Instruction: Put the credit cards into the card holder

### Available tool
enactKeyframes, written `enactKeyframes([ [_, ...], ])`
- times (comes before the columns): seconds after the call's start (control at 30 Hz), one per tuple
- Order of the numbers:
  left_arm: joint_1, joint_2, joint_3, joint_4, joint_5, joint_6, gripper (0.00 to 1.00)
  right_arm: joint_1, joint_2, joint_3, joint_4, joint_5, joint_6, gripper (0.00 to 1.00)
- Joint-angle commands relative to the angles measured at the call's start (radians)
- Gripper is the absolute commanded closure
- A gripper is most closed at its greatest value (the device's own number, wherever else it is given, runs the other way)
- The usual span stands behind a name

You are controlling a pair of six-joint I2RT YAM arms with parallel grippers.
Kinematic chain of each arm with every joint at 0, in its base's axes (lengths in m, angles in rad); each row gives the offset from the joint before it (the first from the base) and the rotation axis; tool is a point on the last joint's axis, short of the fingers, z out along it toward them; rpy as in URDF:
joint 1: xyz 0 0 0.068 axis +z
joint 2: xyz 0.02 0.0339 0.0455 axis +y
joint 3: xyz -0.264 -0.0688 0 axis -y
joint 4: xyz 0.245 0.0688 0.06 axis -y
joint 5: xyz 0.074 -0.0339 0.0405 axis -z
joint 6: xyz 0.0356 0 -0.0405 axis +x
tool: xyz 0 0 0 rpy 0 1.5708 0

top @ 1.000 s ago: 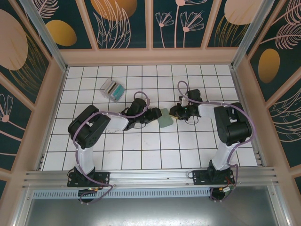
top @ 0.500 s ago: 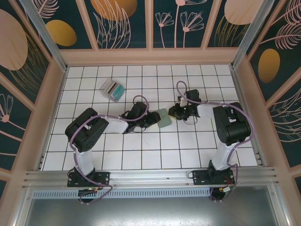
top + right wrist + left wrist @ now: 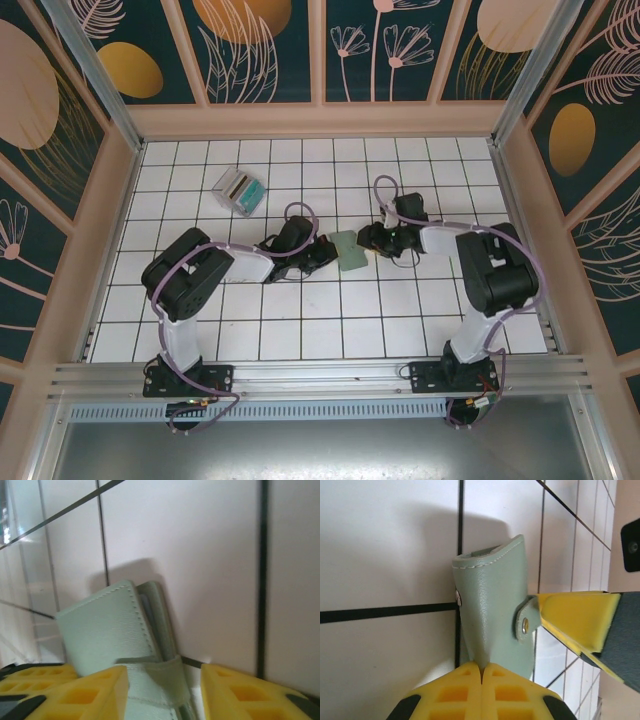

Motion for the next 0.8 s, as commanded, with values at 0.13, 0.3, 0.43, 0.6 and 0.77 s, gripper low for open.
enactKeyframes([
  [0.13,-0.006,-0.077,0.008,0.018,0.075,-0.010,1.00,0.072,-0.233,-0.087,0.083,0.262,-0.150,0.52],
  [0.3,-0.003,-0.113,0.018,-0.006,0.118,-0.027,1.00,0.158,-0.228,-0.073,0.092,0.314,-0.207,0.54],
  [0.43,0.000,-0.155,0.013,-0.030,0.099,-0.018,1.00,0.173,-0.191,-0.040,0.061,0.339,-0.210,0.58],
  [0.6,0.007,-0.150,0.027,-0.047,0.095,-0.010,1.00,0.195,-0.175,-0.029,0.027,0.374,-0.215,0.55],
  [0.77,0.012,-0.143,0.038,-0.047,0.081,-0.010,1.00,0.209,-0.168,-0.034,0.016,0.389,-0.206,0.55],
])
